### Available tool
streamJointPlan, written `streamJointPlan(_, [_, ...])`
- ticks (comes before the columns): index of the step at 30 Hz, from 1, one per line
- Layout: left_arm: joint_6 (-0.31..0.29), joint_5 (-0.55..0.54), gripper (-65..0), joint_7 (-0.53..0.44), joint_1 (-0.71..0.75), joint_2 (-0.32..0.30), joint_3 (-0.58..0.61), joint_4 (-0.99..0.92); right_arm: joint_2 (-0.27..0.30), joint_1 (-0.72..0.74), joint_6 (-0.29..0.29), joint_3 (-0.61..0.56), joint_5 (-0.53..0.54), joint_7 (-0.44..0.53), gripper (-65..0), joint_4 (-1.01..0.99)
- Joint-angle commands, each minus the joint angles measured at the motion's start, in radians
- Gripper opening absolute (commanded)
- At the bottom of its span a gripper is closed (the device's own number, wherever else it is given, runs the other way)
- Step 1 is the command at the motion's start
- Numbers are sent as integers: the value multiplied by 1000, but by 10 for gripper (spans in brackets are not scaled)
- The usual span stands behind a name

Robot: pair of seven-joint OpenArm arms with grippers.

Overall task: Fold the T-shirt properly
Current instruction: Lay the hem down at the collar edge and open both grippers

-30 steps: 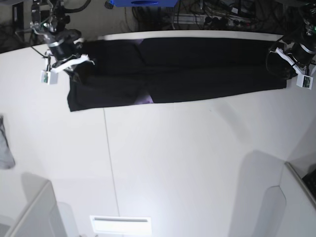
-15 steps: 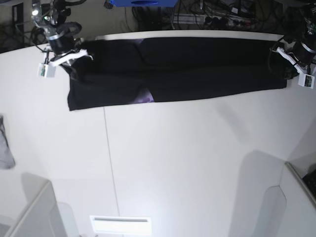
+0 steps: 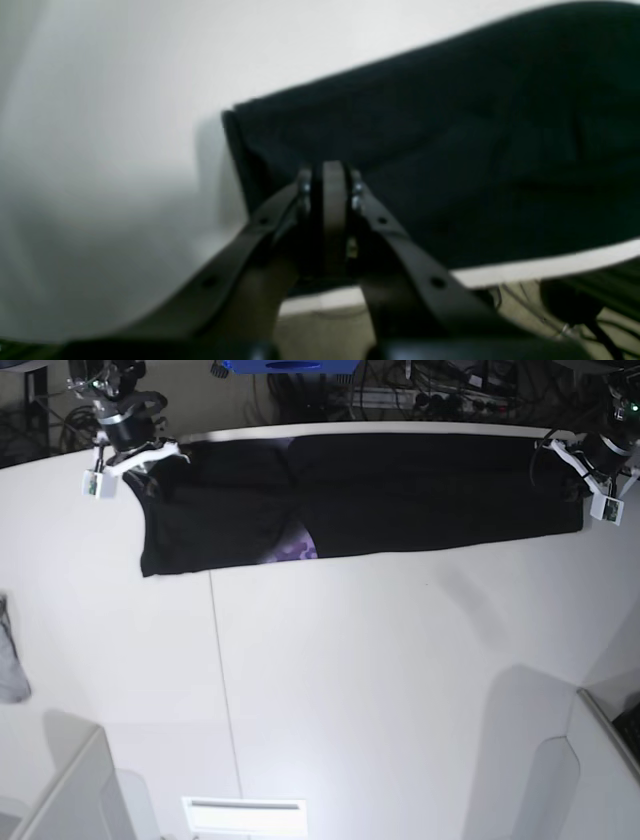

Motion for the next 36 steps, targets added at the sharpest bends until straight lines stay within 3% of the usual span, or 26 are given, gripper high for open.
streamJointPlan(1, [-2,14,-650,-18,-4,-14,-9,13,7,1,9,5,6,15,-650,12])
streamJointPlan(6, [-2,110,-650,-19,-6,-14,40,13,7,5,9,5,6,3,-650,1])
streamJointPlan(12, [-2,114,-650,-19,-4,-14,36,13,13,14,9,5,6,2,-650,0])
streamJointPlan(16, [-2,117,-650,-19,-3,-14,34,15,13,12,9,6,6,2,-473,0])
streamJointPlan(19, [-2,116,-410,-19,-1,-14,31,16,8,8,9,6,6,6,-386,1])
streamJointPlan(22, [-2,111,-219,-19,-3,-5,-13,21,3,0,12,37,9,12,-378,9])
streamJointPlan(24, [-3,111,-143,-19,-7,26,-64,22,-6,1,24,51,9,45,-378,9])
streamJointPlan(26, [-5,99,-125,-21,-32,52,-104,25,-4,5,78,55,9,74,-378,15])
streamJointPlan(28, [-5,62,-138,-19,-44,67,-124,21,-1,20,135,49,7,66,-380,23])
streamJointPlan(30, [-5,30,-216,-19,-49,70,-126,19,-1,51,155,48,7,14,-407,19])
streamJointPlan(31, [-5,27,-280,-19,-50,75,-122,15,-3,72,155,48,7,-23,-440,16])
streamJointPlan(34, [-2,30,-568,-19,-85,84,-83,-30,-9,129,158,52,7,-130,-623,-13])
streamJointPlan(35, [-2,39,-650,-19,-98,85,-73,-59,-9,146,158,51,7,-146,-650,-27])
streamJointPlan(36, [-2,57,-650,-19,-113,87,-60,-97,-10,160,158,55,7,-156,-650,-42])
